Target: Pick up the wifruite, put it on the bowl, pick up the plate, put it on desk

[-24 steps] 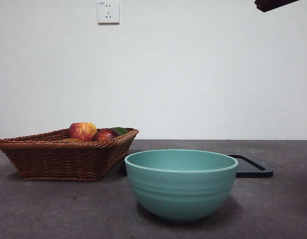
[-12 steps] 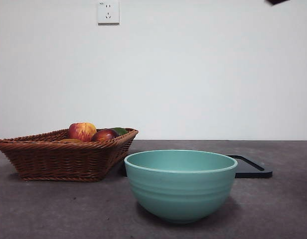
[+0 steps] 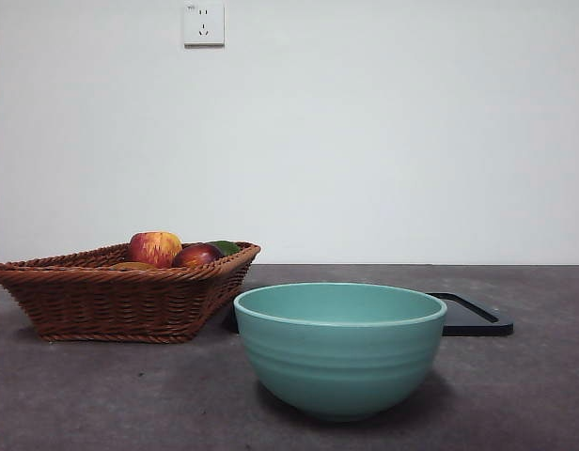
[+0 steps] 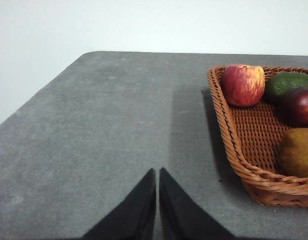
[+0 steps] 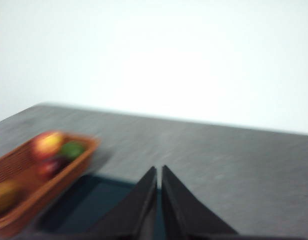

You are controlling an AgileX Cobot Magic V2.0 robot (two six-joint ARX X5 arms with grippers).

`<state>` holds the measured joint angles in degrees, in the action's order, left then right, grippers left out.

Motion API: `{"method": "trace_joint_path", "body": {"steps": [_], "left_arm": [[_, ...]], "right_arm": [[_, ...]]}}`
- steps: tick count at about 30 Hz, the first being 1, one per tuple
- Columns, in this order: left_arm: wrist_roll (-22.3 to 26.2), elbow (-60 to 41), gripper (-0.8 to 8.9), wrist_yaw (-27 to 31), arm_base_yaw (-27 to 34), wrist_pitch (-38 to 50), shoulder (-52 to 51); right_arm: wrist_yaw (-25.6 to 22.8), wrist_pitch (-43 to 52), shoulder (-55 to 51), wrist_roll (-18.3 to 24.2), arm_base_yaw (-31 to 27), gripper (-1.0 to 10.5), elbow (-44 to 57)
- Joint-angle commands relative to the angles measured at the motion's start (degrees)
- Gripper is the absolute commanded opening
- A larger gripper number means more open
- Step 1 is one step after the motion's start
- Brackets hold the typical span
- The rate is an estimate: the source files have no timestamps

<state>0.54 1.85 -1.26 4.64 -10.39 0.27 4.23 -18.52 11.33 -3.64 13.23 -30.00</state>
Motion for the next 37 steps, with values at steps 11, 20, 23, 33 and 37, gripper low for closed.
{"method": "trace_joint_path", "body": {"steps": [11,20,23,33,37], "left_arm": [[0.24,-1.18,0.09,0.22,0.17,-0.35,-0.09],[0.24,-1.16,0.09,0.22,0.17,-0.35,-0.09],[0.24,-1.16,0.09,0.22,0.17,-0.33,-0.09],[0.24,-1.16,0.09,0.24,0.17,-0.33,-0.09],[0.24,-1.16,0.09,0.22,0.17,-0.33,-0.09]], "right_arm": [[0.04,14.36,-11.13,-7.98,-8.13,0.1,28.37],[-0.90,8.96,-11.13,-7.93,-8.61,0.1,29.35],[-0.92,9.70,-11.13,-7.93,-8.61,0.1,29.35],[-0.92,9.68,-11.13,-7.93,-8.61,0.1,29.35],[-0.92,9.68,-11.13,-7.93,-8.61,0.1,29.35]]}}
